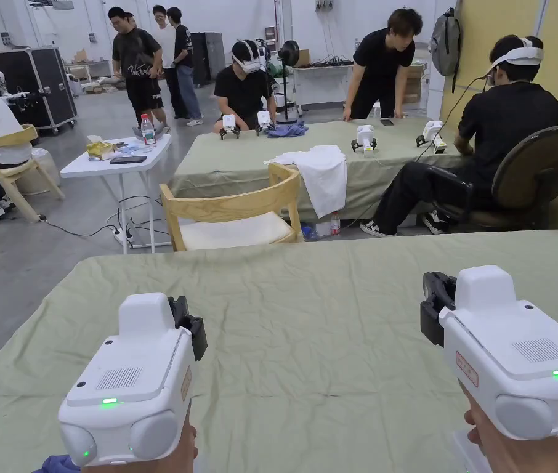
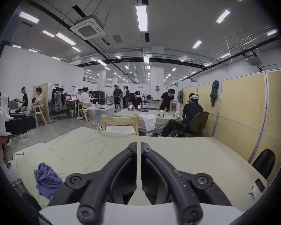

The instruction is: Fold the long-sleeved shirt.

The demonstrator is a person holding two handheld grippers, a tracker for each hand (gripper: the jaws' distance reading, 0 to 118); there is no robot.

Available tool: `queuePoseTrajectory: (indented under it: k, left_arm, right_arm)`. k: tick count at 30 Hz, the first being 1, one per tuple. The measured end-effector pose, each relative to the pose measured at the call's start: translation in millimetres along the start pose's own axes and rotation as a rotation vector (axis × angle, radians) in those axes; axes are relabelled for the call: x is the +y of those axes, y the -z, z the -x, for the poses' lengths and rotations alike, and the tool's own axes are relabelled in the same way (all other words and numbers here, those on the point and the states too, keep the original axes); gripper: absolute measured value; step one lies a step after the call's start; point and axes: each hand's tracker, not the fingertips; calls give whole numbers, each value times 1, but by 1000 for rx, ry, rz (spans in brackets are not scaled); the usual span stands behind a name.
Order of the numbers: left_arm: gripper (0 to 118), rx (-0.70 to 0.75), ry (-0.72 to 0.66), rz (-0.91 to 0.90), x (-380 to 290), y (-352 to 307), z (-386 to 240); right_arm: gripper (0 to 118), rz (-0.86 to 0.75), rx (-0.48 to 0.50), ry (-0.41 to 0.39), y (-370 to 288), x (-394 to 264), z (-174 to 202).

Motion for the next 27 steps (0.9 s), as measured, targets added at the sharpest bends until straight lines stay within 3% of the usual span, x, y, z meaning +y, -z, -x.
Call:
queuePoseTrajectory:
  k: [8, 14, 20, 27]
  left_arm:
    - [0, 10, -8, 14, -1, 3, 1]
    - [0, -2, 17, 31, -4, 3, -1]
    - [0, -10, 12, 59, -9, 4, 4]
    - [0, 60, -3, 70, -16, -16, 40]
  right_arm:
    - [1, 14, -3, 38, 0, -2, -3]
    - [0, 28, -2, 70, 1, -3, -9]
    - [0, 25, -15, 40, -1, 0, -5]
    - [0, 28, 59, 33, 8, 0, 24]
